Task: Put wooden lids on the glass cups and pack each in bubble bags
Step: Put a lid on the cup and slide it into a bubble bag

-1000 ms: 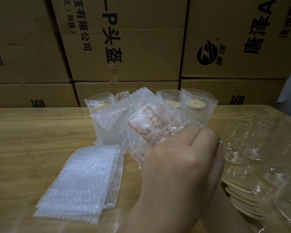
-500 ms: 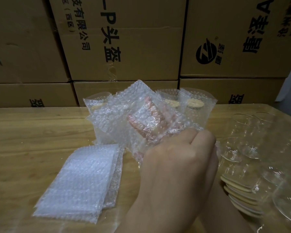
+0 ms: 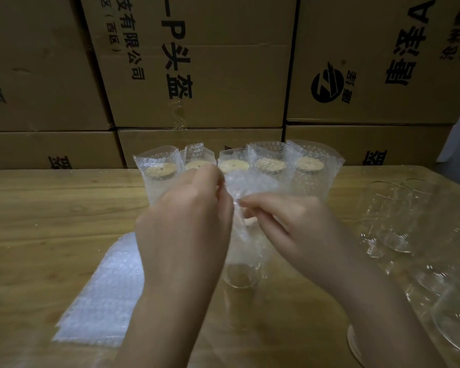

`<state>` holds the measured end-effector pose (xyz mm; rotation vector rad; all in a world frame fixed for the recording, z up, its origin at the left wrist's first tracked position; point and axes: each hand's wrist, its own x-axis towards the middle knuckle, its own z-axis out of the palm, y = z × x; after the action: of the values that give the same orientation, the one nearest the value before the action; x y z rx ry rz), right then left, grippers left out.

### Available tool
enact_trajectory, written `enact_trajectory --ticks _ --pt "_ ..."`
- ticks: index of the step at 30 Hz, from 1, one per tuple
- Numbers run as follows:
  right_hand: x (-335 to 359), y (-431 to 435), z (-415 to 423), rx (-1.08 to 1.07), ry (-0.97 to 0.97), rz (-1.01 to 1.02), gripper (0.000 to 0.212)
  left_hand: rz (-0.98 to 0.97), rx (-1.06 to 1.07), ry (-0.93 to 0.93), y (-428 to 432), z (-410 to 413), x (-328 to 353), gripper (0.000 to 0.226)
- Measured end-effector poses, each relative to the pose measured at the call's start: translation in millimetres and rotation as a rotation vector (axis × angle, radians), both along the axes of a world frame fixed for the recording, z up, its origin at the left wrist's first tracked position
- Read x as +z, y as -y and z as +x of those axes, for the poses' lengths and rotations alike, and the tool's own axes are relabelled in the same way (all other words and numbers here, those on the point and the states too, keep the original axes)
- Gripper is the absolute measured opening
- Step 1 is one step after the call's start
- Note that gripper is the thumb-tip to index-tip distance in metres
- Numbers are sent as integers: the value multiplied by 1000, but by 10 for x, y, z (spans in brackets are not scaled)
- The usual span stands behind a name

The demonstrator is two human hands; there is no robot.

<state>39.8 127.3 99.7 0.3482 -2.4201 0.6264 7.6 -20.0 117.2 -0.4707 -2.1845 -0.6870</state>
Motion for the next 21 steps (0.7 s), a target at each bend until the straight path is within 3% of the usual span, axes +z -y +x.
enact_trajectory --ticks 3,8,14,21 --pt "29 -26 34 80 -128 -77 23 75 68 32 111 -70 22 7" --pt "3 -44 -29 -93 -209 61 22 136 69 152 246 -230 -21 8" --pt "-243 -179 -180 -137 337 82 33 144 74 290 267 -319 -69 3" --pt "-494 -122 -388 -105 372 48 53 -41 -74 351 337 -321 -43 22"
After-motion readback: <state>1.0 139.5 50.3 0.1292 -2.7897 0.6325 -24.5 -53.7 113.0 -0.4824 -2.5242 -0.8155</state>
